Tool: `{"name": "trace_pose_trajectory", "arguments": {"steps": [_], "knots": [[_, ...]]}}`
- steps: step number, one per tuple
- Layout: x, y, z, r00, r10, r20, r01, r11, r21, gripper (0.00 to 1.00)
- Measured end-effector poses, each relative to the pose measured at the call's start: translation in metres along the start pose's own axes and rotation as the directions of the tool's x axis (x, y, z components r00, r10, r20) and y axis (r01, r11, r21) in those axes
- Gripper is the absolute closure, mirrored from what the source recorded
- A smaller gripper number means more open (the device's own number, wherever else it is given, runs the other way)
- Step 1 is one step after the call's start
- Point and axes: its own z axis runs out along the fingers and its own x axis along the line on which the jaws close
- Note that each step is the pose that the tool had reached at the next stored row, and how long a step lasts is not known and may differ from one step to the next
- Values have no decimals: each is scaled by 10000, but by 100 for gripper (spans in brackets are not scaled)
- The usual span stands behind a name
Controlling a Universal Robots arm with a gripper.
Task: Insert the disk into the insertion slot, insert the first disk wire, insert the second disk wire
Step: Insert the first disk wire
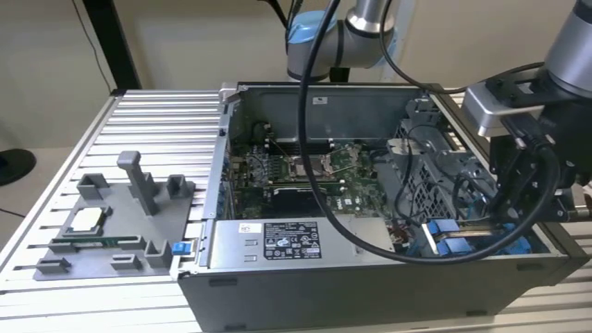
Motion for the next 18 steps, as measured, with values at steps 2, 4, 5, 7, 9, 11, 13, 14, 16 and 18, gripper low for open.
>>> {"name": "trace_pose_trajectory", "arguments": {"steps": [2,4,5,7,9,11,13,14,16,18], "knots": [[-8,0,3,10000,0,9,0,10000,0,100],[-8,0,3,10000,0,9,0,10000,0,100],[-8,0,3,10000,0,9,0,10000,0,100],[-9,0,3,10000,0,8,0,10000,0,100],[-9,0,3,10000,0,9,0,10000,0,100],[-11,0,3,10000,0,9,0,10000,0,100],[-17,1,3,10000,0,8,0,10000,0,100],[-23,1,4,10000,-1,9,1,10000,0,100],[-46,2,7,10000,0,18,0,10000,-1,100],[-72,4,11,10000,5,46,-5,10000,-3,100]]}}
